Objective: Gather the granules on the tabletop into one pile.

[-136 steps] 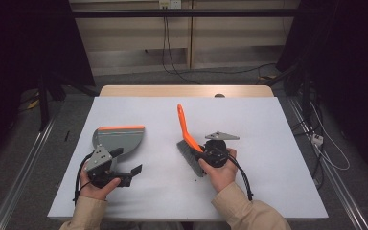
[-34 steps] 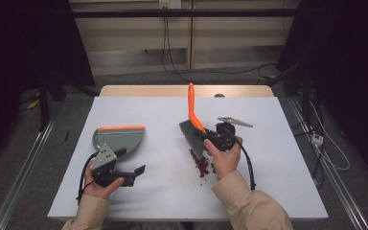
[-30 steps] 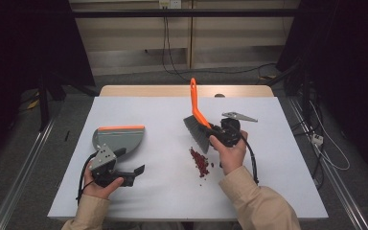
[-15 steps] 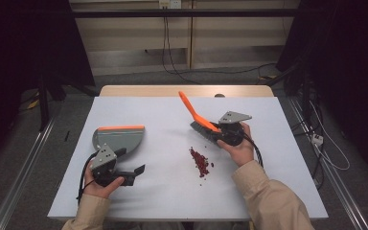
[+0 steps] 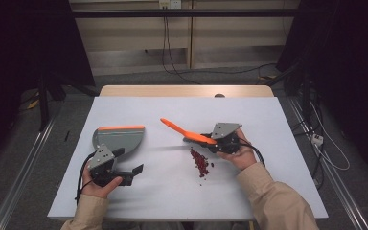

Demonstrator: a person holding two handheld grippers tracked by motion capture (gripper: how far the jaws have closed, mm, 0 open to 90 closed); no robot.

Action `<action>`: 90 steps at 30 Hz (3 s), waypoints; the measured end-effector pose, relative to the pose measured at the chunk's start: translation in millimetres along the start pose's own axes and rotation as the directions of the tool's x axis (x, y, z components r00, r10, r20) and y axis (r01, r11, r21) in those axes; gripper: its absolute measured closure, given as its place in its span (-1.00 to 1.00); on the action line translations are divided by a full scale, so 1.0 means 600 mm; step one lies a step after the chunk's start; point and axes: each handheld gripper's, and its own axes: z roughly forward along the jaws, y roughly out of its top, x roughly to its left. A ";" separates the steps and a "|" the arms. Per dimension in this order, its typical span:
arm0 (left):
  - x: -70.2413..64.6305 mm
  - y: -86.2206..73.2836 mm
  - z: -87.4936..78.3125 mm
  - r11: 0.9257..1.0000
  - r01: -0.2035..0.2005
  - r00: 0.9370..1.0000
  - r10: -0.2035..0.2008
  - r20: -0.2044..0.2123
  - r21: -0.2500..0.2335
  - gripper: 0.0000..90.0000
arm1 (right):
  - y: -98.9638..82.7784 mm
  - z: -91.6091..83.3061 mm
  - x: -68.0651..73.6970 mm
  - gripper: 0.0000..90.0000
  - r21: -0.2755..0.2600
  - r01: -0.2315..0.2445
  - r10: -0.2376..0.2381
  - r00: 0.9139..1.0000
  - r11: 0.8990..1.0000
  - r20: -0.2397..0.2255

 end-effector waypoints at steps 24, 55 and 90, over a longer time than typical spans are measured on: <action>-0.001 0.000 0.002 1.000 -0.002 1.000 0.002 -0.003 0.005 -0.88 | -0.004 -0.031 0.045 0.59 -0.038 0.045 -0.049 0.992 0.998 -0.120; 0.000 0.000 0.001 1.000 0.002 1.000 -0.002 -0.003 0.003 -0.88 | 0.032 -0.051 0.106 0.59 -0.155 -0.284 0.249 0.944 0.946 -0.215; 0.000 0.001 -0.003 1.000 -0.003 1.000 0.003 0.001 -0.002 -0.88 | 0.039 -0.048 0.074 0.59 -0.222 -0.415 0.413 0.909 0.883 -0.054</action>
